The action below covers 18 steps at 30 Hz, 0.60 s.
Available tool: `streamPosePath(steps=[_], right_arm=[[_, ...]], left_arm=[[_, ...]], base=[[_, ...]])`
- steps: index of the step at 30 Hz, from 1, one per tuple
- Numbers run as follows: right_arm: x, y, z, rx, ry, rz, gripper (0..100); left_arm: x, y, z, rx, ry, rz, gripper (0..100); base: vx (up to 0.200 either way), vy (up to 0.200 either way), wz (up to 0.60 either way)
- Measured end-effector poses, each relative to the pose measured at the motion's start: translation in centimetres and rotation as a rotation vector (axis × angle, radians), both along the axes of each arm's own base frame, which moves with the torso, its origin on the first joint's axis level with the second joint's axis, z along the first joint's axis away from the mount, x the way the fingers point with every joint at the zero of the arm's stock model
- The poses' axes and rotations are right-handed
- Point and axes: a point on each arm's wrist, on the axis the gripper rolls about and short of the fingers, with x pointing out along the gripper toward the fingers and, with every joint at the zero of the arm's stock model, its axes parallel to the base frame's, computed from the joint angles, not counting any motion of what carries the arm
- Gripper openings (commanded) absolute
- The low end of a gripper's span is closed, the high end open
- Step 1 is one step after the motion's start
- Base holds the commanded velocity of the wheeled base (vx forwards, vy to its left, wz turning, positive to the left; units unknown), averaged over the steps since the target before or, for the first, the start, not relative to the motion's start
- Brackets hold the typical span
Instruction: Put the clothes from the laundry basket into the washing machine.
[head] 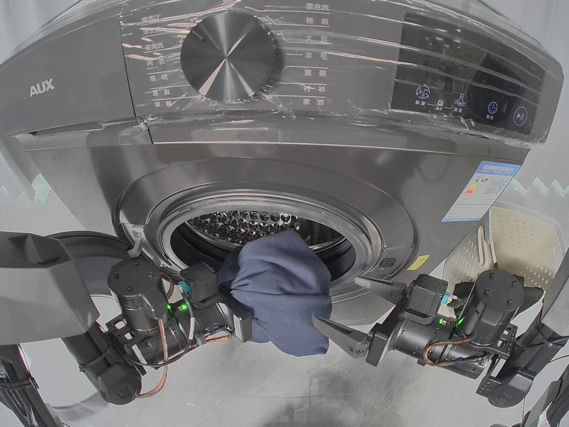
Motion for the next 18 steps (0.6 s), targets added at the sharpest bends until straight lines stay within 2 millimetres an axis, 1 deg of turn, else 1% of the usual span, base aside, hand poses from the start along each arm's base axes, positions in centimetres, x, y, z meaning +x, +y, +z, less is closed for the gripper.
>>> streamPosePath(steps=[8,18], right_arm=[[-0.9,0.1,-0.2,-0.01,0.01,0.027,100],[-1.3,0.3,-0.1,-0.009,0.008,0.044,100]], left_arm=[[3.9,-1.6,-1.3,-0.038,-0.006,0.041,0],[10.0,-3.3,-0.5,-0.161,-0.121,0.153,0]], base=[[0.0,0.0,0.0],[0.0,0.0,0.0]])
